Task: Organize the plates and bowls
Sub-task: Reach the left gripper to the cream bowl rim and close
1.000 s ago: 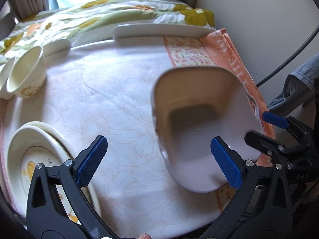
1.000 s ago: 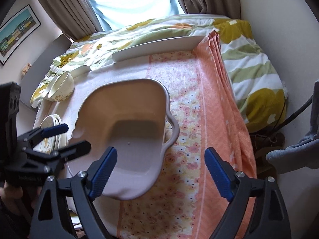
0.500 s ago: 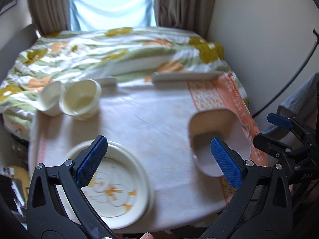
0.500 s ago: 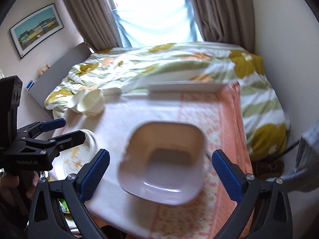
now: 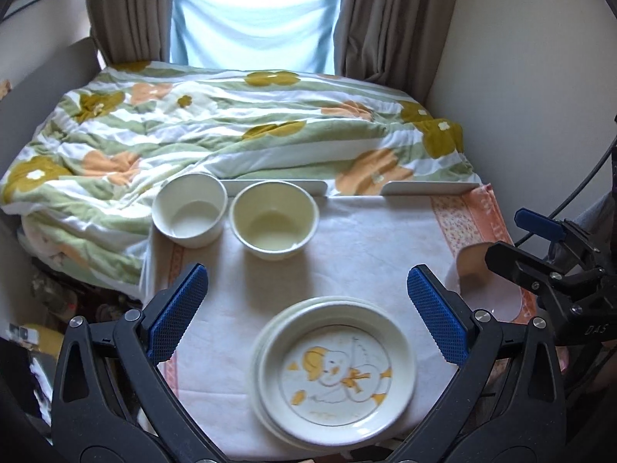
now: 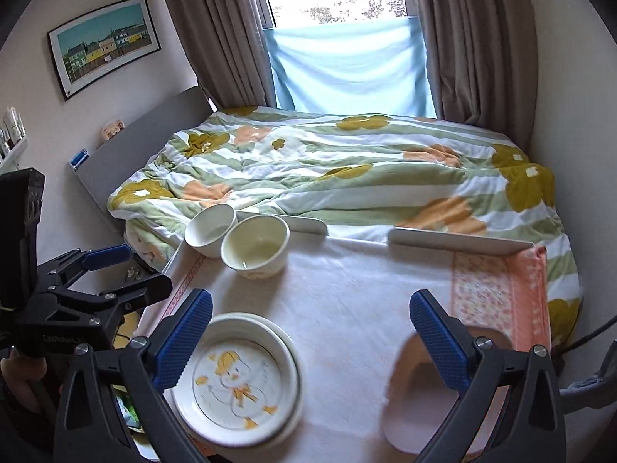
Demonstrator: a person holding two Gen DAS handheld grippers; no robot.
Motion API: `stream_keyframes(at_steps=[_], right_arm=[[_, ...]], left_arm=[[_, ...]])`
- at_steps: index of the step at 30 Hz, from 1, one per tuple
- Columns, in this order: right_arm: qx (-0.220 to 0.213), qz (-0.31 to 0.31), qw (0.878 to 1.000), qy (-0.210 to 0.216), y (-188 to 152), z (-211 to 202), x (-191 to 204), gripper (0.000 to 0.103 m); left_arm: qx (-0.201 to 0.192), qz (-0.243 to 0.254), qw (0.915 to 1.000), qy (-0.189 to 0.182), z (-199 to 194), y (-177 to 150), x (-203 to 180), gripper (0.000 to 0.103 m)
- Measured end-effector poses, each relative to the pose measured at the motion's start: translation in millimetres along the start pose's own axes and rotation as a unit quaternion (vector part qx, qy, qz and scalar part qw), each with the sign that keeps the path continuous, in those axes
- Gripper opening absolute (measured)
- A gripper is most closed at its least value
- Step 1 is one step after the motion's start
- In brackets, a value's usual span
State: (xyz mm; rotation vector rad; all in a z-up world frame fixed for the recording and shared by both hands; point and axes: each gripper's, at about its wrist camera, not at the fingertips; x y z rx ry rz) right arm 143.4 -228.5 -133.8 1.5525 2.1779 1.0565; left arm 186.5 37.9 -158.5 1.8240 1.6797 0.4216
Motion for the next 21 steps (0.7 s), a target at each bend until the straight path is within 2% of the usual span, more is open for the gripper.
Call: stream_keyframes(at_steps=[7, 14, 17, 19, 21], right_arm=[[0.005, 0.028, 0.998, -0.048, 26.2, 46.6, 44.8, 0.102], [0.052, 0.076, 0.994, -0.060, 45.5, 107.4, 43.7, 0.102], [0.078, 0.083, 0.992, -0.060, 47.5, 133.4, 36.3, 0.096], [0.093, 0.091, 0.990, -0.053, 47.4, 149.5, 30.6, 0.084], [0.109, 0.098, 0.988, -0.041, 46.5, 166.1, 23.5, 0.076]], left_arm=[[0.028, 0.001, 0.9993, -0.025, 28.8, 16.6, 73.4, 0.103], [0.065, -0.043, 0.9954, -0.056, 79.8, 24.7, 108.4, 0.100], [0.081, -0.063, 0.9927, -0.064, 103.5, 22.1, 110.3, 0.091], [0.095, -0.078, 0.9904, -0.064, 121.9, 18.2, 109.9, 0.077], [0.109, -0.093, 0.9875, -0.067, 137.3, 15.3, 110.0, 0.069]])
Point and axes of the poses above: each gripper's, at about its wrist camera, not at the fingertips, and z roughly the way its jaws point, x to its left, y to its top, and after that the axes turned 1 degree about x, right-handed
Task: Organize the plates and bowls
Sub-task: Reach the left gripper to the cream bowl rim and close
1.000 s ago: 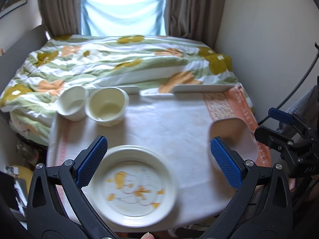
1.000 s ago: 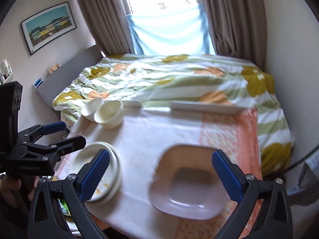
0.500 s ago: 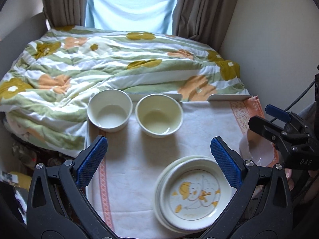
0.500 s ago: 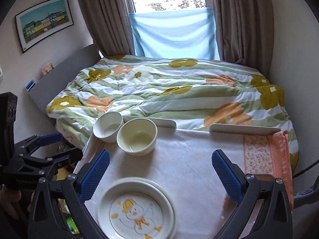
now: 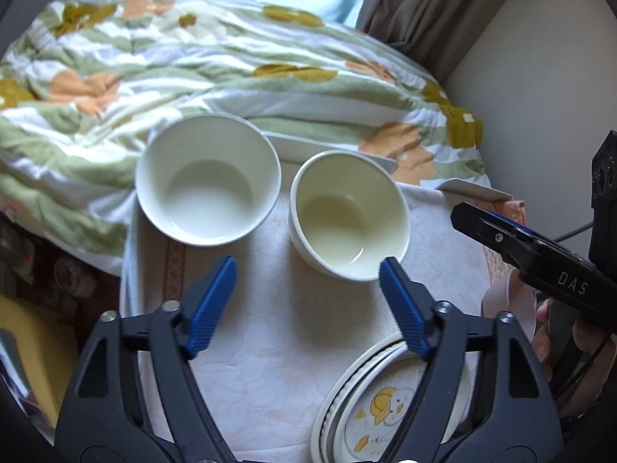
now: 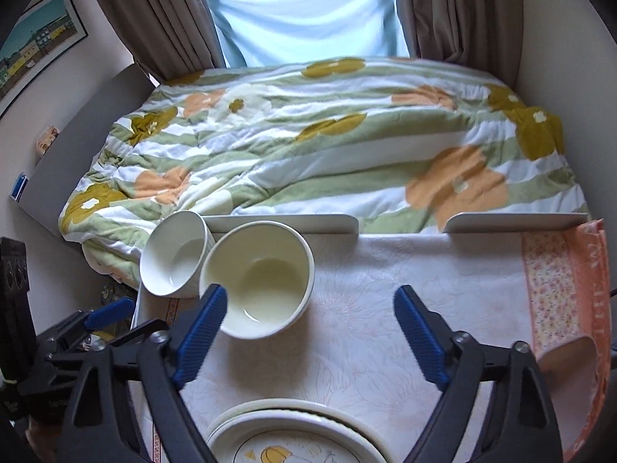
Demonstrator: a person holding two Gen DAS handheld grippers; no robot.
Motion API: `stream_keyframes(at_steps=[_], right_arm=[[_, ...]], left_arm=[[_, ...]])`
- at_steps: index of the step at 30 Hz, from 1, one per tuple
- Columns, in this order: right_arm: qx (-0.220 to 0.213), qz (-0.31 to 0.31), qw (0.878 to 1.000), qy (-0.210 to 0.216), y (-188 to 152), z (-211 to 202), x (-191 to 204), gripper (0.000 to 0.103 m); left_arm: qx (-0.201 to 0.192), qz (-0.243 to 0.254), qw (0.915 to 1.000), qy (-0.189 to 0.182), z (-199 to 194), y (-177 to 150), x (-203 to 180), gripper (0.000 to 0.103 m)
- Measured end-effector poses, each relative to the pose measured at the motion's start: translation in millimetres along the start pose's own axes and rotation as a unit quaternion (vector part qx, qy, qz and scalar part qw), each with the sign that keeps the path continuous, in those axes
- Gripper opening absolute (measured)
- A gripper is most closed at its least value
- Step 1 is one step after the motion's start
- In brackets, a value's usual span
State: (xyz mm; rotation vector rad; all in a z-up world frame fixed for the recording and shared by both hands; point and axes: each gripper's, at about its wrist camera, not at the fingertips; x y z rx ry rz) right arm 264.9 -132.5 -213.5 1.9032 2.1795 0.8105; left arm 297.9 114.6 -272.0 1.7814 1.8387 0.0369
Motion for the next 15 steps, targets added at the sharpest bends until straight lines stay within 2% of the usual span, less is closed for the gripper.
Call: stream_keyframes(at_steps=[6, 9, 12, 15], right_arm=[[0.053, 0.006, 0.998, 0.023, 5.9, 46.1, -12.0, 0.055], [0.072, 0.001, 0.997, 0.033, 8.0, 63.1, -15.1, 0.050], [0.086, -0.006, 0.995, 0.046, 9.4, 75.5, -15.8, 0.044], [0.099, -0.014, 0.993, 0.058, 9.4, 85.9, -15.2, 0.032]], left_arm=[[0.019, -0.029, 0.9994, 0.007, 37.6, 7.5, -1.1, 0.062], [0.029, -0.033, 0.9989, 0.014, 52.7, 12.1, -2.9, 0.048], [0.034, -0.039, 0.9985, 0.021, 62.4, 16.6, -2.0, 0.046], [0.039, -0.038, 0.9981, 0.028, 70.6, 18.3, -4.3, 0.032]])
Point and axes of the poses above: each gripper's, at about its wrist camera, not at the fingertips, and z roughly the way its jaws point, x to its left, y to its top, and after that the axes turned 1 degree about x, right-handed
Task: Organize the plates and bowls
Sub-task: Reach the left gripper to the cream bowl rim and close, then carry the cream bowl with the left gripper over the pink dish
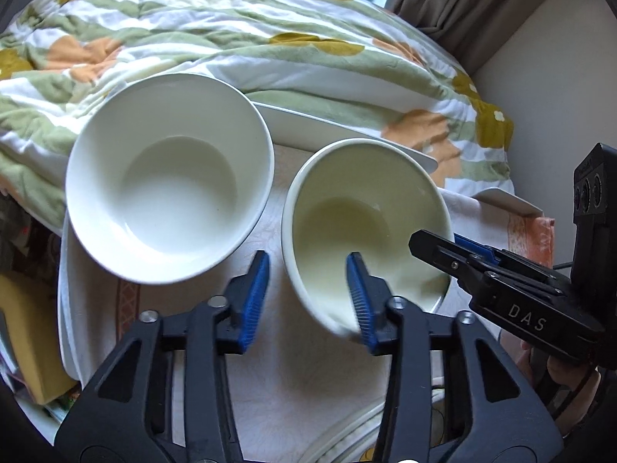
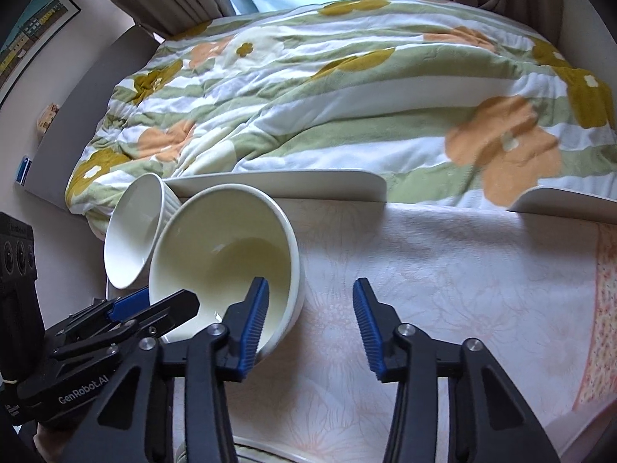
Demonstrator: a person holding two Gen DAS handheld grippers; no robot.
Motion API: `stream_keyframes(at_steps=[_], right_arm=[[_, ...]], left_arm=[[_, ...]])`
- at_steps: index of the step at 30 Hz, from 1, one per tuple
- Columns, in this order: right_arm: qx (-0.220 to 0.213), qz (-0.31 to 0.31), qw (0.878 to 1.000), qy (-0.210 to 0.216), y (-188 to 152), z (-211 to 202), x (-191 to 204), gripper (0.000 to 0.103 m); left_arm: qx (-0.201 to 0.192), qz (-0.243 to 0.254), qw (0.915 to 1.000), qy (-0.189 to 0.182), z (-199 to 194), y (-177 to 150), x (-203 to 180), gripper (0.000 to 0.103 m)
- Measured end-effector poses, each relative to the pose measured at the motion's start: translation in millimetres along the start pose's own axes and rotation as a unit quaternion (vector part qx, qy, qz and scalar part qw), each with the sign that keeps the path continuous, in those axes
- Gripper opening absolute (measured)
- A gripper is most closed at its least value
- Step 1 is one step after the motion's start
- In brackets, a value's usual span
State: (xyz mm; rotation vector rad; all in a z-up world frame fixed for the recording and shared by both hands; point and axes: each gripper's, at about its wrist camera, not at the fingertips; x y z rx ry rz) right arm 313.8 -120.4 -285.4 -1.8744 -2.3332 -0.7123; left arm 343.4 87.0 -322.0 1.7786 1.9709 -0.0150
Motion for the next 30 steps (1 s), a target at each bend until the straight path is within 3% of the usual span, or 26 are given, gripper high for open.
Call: stream_keyframes(at_steps=[3, 6, 8, 20, 30], right_arm=[[0.007, -0.005, 1.000, 0.010, 1.4, 6.6, -0.6, 0.028], [0.012, -0.016, 1.000, 0.021, 3.7, 10.2, 3.6, 0.020], [0.013, -0.024, 0.999, 0.024, 5.1, 11.0, 5.6, 0.016], [0.005, -0.017, 1.000, 0.020, 3.2, 4.9, 3.0, 0.015], [-0.037, 0.002, 0.999, 0.001, -15.6, -40.7, 1.3, 0.013]], left_arm=[[0.003, 0.002, 1.0000, 0.006, 5.9, 1.4, -1.1, 0.031], [0.001, 0.004, 0.9997, 0.022, 8.8, 2.8, -1.7, 0.019], [-0.001, 0.004, 0.9997, 0.022, 8.2, 3.4, -0.8, 0.018], [-0.013, 0.030, 0.9989, 0.035, -2.4, -1.3, -10.8, 0.016], [-0.025, 0.072, 0.9967, 0.028, -35.6, -11.2, -42.1, 0.015]])
Point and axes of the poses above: each gripper's, at about its wrist camera, not at the fingertips, and z roughly the way its jaws point, x to its left, y to its top, and after that the axes turned 1 degree about x, right-handed
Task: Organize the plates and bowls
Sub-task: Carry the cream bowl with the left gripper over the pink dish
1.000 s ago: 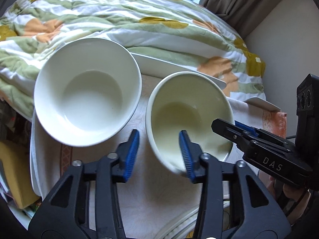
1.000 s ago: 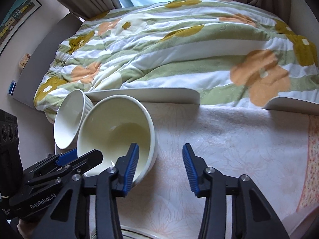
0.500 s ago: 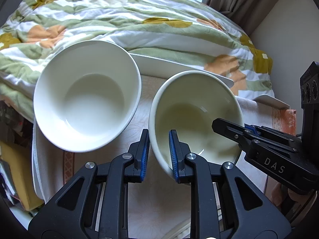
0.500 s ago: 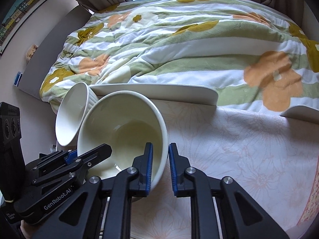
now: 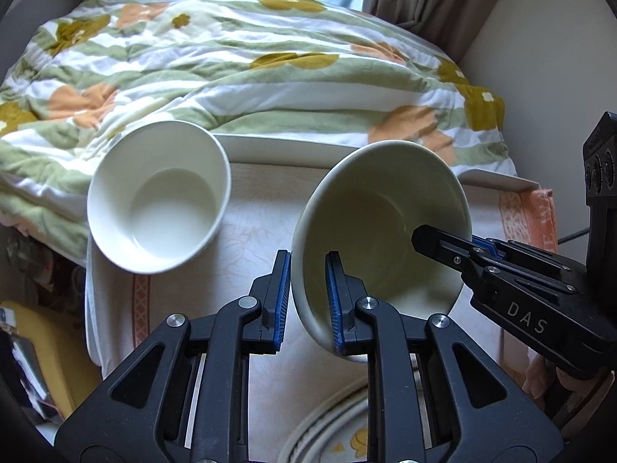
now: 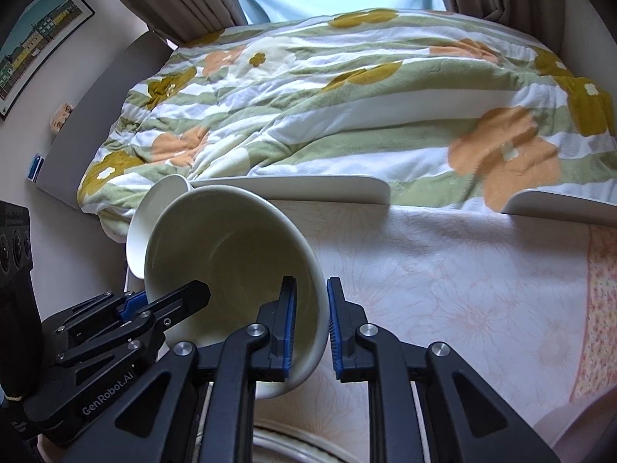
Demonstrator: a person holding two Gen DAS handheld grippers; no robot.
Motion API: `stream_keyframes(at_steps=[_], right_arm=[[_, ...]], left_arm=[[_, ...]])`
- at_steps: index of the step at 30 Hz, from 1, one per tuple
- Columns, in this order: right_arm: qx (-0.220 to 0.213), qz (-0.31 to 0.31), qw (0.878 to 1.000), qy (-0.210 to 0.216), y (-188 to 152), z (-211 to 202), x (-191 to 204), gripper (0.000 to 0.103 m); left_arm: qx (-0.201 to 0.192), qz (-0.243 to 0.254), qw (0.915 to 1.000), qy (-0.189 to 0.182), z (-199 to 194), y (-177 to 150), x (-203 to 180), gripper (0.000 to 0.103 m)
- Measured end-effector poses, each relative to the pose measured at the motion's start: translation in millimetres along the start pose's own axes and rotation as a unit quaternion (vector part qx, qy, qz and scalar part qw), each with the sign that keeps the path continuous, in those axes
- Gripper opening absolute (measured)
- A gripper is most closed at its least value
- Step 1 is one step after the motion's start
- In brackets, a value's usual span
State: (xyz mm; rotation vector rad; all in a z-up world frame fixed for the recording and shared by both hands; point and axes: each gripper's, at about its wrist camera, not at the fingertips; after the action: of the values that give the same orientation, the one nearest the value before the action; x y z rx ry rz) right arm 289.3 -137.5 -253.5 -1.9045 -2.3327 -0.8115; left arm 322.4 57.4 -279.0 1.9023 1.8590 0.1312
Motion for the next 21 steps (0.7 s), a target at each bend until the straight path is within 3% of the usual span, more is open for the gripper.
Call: stream_keyframes(at_steps=[12, 21], right_arm=[[-0.044, 0.074, 0.994, -0.061, -45.1, -85.8, -23.3, 0.011], [-0.050, 0.166, 0.977, -0.121, -97.4, -145.0, -69.2, 0.009]], left_arm=[[0.008, 0.091, 0.9942, -0.058, -39.3, -25.7, -72.5, 0.013], [0.040, 0.177, 0.9771, -0.111, -48.5, -59.7, -160.3, 0.013]])
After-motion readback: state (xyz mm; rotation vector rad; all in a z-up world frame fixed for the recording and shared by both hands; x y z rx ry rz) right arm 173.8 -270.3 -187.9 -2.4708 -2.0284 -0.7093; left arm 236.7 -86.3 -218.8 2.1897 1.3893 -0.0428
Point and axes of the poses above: each gripper's, at about its wrist camera, not at the fingertips, and z roughly the way its jaws point, x to its left, y to its top, and after that the axes turned 1 degree about x, right-handed
